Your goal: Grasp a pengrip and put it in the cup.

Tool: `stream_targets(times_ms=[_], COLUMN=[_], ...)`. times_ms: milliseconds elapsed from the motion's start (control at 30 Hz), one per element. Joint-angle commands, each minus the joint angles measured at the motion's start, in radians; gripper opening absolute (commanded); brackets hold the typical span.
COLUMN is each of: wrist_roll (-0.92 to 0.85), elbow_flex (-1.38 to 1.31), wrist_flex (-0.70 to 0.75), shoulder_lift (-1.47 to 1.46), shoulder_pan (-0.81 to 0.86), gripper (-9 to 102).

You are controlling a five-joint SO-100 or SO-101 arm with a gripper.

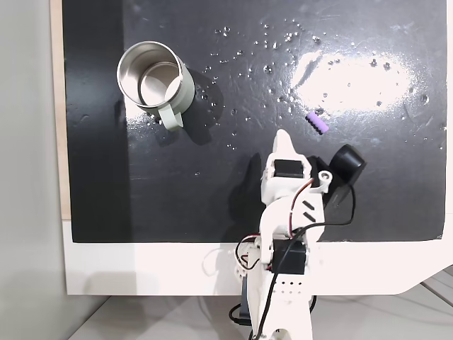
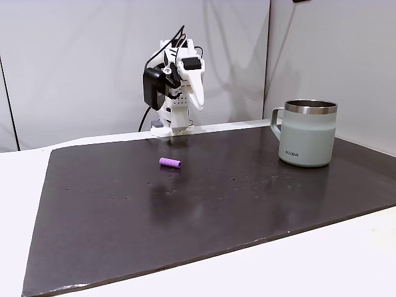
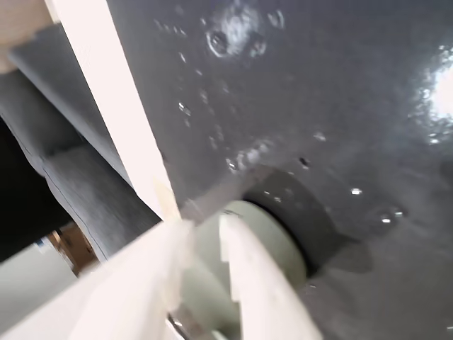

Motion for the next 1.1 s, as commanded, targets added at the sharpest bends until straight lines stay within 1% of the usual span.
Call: stream_targets(times_ms=[0,267,433,500,833,1067], wrist_roll=[0.055,0.147,0.184,0.192,0.186,0.175], elbow_flex=[-0.258,-0.577,-0.739,-0.799,-0.971,-1.034], wrist_flex=[0.043,0.238,0.374,0.408,0.453,0.423], shoulder_lift=[-0.242,-0.649,-0.873,-0.962,-1.258,-1.417], shoulder_pan=[0.037,0.132,0.167,0.178,0.21,0.268], gripper=[0,1,15,20,23,23])
